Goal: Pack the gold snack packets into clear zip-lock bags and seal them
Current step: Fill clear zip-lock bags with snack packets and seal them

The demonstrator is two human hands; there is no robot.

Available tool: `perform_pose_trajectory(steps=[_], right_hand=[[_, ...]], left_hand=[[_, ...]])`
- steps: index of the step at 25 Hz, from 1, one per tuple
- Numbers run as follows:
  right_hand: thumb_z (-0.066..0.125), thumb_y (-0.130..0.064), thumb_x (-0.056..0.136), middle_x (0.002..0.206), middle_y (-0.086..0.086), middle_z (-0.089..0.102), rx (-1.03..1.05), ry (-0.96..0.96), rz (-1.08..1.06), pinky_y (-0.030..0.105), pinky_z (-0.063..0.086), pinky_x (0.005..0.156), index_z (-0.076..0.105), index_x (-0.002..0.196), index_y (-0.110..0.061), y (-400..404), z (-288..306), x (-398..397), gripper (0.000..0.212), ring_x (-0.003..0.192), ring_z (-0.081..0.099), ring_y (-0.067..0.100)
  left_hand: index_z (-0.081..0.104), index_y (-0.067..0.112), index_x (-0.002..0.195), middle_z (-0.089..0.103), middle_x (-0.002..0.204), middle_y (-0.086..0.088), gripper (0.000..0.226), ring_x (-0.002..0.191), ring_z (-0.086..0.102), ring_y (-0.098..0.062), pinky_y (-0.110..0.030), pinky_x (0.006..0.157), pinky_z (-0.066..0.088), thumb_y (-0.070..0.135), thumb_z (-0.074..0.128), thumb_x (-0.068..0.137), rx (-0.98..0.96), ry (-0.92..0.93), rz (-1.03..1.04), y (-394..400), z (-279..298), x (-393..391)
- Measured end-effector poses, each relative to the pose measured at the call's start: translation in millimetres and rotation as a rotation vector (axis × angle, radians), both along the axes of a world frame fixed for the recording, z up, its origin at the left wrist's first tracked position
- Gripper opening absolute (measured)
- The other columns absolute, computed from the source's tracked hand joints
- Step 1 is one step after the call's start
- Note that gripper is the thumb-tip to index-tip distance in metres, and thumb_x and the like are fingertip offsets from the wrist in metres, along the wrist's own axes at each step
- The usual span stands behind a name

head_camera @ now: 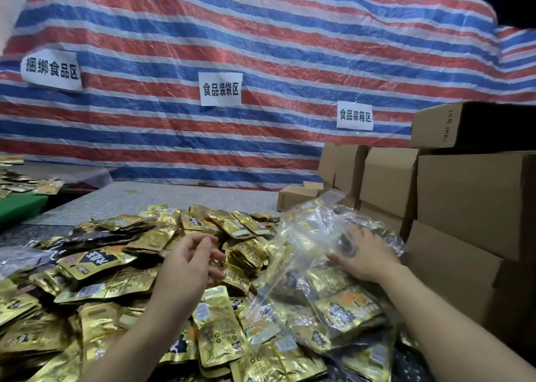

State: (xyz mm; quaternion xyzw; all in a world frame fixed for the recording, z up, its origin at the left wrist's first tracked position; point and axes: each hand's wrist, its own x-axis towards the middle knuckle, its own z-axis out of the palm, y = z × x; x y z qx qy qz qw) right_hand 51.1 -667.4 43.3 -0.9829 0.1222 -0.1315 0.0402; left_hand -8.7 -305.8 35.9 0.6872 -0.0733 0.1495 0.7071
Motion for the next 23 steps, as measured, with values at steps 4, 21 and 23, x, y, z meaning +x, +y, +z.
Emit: perform_pose_trajectory(steps=[4, 21, 23], right_hand=[[0.024, -0.106, 0.052, 0.167, -0.002, 0.006, 0.082, 0.041, 0.092, 0.056, 0.022, 0.119, 0.004, 0.159, -0.026, 4, 7, -4, 0.135, 0.152, 0.012, 0.027], [0.009, -0.077, 0.091, 0.163, -0.005, 0.024, -0.217, 0.081, 0.134, 0.060, -0.003, 0.119, 0.018, 0.157, -0.034, 37, -8, -1, 0.080, 0.152, 0.015, 0.018], [0.009, -0.077, 0.091, 0.163, -0.004, 0.026, -0.204, 0.047, 0.111, 0.060, -0.004, 0.118, 0.018, 0.157, -0.033, 40, 0, -2, 0.080, 0.151, 0.020, 0.017]], left_hand=[[0.063, 0.021, 0.101, 0.073, 0.083, -0.002, 0.019, 0.059, 0.068, -0.018, -0.028, 0.053, 0.049, 0.025, 0.044, 0.104, -0.002, 0.012, 0.005, 1, -8, 0], [0.067, 0.022, 0.090, 0.069, 0.075, -0.001, 0.024, 0.051, 0.060, -0.009, -0.027, 0.054, 0.046, 0.025, 0.047, 0.102, 0.036, -0.049, 0.064, 4, -17, -3], [0.066, 0.021, 0.090, 0.069, 0.073, 0.002, 0.024, 0.051, 0.059, -0.008, -0.027, 0.054, 0.045, 0.025, 0.046, 0.102, 0.044, -0.051, 0.069, 4, -18, -3]])
